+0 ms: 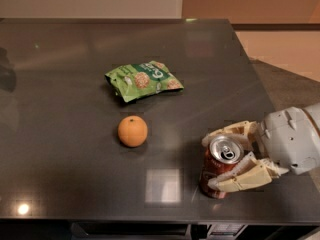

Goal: Knock coke can over

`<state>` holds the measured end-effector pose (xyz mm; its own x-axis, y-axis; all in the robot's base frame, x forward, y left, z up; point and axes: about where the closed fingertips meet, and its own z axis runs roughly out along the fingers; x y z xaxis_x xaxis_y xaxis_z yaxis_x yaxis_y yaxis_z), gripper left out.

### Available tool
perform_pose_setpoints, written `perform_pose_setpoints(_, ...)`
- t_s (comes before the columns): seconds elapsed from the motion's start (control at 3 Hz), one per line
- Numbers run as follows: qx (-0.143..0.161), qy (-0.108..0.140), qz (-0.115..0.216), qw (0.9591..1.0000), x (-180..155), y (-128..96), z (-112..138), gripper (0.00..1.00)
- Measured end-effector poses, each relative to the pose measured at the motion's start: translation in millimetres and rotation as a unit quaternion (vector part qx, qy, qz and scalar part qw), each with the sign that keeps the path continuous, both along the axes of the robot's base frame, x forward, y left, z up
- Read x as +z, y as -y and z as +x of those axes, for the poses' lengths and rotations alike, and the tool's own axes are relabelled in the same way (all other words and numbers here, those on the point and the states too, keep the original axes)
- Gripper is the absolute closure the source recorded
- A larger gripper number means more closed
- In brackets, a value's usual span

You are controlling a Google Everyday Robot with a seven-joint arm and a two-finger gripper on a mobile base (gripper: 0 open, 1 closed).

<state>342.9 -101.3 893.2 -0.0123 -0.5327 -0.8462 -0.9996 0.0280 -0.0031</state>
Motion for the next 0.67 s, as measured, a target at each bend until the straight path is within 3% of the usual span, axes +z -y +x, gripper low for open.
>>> perform_pose_setpoints(0.33,-0.006,0.010,-0.043,0.9990,22,-1,11,0.87)
perform_pose_setpoints(0.67,-0.008,0.018,-0.126,0.9918,42,-5,29,1.00)
